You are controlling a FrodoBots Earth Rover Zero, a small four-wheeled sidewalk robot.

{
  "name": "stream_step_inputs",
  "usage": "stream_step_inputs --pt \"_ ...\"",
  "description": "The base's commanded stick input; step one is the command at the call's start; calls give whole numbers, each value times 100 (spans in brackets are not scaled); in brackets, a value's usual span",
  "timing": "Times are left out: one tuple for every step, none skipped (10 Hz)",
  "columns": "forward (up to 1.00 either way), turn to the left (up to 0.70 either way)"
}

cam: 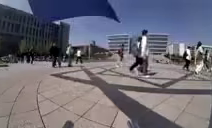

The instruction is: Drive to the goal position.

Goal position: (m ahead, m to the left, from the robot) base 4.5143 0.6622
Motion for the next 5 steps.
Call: stream_step_inputs --pt "100 0" --pt "100 0" --pt "100 0" --pt "100 0" --pt "100 0"
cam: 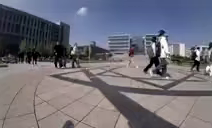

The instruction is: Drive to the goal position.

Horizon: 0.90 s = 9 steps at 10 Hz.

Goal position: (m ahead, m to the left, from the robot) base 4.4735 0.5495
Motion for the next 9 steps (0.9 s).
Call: stream_step_inputs --pt "100 0" --pt "100 0" --pt "100 0" --pt "100 0" --pt "91 0" --pt "8 0" --pt "0 0" --pt "0 0" --pt "0 0"
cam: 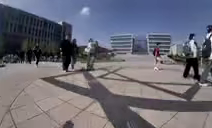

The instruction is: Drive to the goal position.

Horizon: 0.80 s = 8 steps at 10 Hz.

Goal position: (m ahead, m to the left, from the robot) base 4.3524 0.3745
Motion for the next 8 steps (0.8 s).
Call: stream_step_inputs --pt "0 0" --pt "0 0" --pt "0 0" --pt "0 0" --pt "0 0" --pt "0 0" --pt "47 0" --pt "96 0"
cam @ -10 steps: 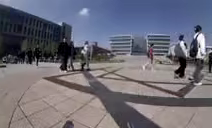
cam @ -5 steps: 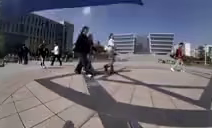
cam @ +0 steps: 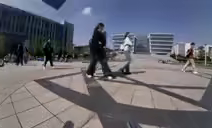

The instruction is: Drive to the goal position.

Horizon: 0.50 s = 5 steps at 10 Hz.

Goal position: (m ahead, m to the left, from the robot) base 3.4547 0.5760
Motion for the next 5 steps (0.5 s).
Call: stream_step_inputs --pt "54 0" --pt "12 0" --pt "0 0" --pt "0 0" --pt "0 0"
